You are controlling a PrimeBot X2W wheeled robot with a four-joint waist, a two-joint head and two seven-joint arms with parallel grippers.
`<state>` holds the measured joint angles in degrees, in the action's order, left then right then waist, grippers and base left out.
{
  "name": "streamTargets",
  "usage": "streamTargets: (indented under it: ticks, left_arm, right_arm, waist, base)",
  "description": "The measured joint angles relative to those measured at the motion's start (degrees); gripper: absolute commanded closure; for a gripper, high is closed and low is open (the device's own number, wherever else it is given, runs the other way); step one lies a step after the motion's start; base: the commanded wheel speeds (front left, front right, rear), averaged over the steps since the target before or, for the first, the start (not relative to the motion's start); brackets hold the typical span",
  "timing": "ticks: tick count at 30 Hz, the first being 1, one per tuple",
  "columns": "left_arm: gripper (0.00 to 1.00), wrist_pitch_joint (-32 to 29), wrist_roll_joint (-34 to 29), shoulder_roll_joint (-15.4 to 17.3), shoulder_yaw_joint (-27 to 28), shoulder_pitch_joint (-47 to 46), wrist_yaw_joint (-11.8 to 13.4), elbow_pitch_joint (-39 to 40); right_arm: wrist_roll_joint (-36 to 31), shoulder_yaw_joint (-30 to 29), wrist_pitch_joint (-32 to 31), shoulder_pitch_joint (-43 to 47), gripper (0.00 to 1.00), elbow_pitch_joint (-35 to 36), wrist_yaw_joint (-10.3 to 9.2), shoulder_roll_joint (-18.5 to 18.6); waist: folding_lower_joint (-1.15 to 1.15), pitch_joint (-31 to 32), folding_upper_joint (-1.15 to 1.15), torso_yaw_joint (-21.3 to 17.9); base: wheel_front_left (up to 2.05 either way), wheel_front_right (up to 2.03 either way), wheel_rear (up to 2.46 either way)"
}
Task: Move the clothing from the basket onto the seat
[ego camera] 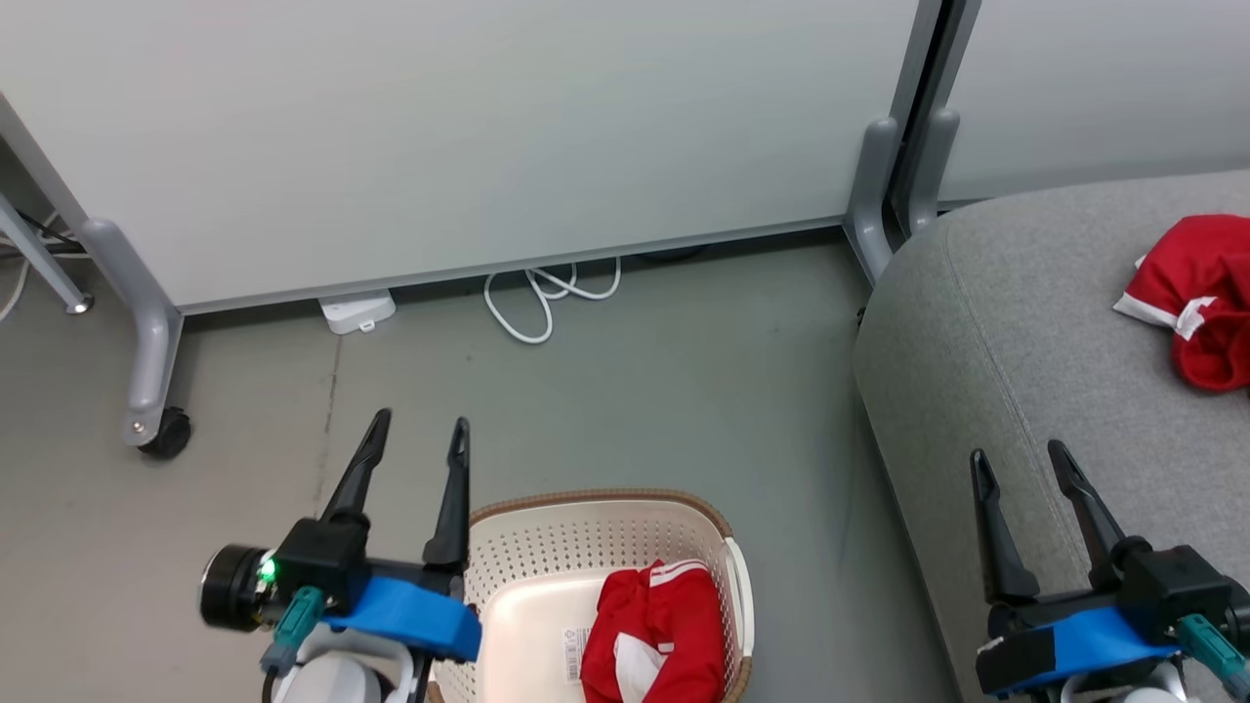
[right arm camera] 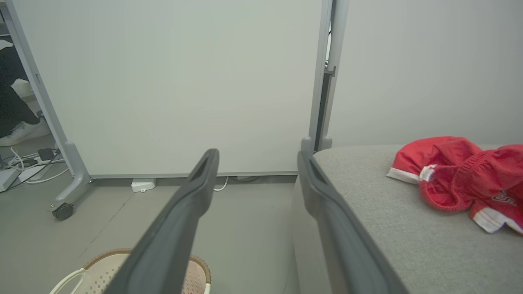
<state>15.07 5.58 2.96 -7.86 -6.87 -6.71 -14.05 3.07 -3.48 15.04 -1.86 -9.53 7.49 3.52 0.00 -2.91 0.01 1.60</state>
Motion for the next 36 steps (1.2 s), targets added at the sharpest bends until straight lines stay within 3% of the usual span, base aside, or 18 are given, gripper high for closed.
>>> streamTargets:
  ticks: [8,24,36]
  left_arm:
    - [0.00,0.00,-0.60,0.83,-4.94,-8.22,-0.49,-6.28]
    - [0.00,-0.01,5.78,8.20,-23.13,-27.15,-0.73,-26.15]
    - [0.00,0.00,12.80,9.99,-37.51,-38.97,-0.73,-39.99]
  right_arm:
    - [-0.25,1.49,0.00,-4.49,0.00,1.08,0.00,0.18]
    - [-0.38,5.06,0.01,-18.50,0.00,4.54,0.00,0.33]
    - [-0.90,6.32,0.00,-24.48,0.00,6.58,0.00,0.03]
  waist:
    - [0.00,-4.62,0.00,-1.67]
    - [0.01,-21.62,-0.01,-7.87]
    - [0.02,-34.80,-0.01,-11.12]
  base:
    - [0.00,0.00,0.00]
    - [0.00,0.00,0.00]
    - [0.00,0.00,0.00]
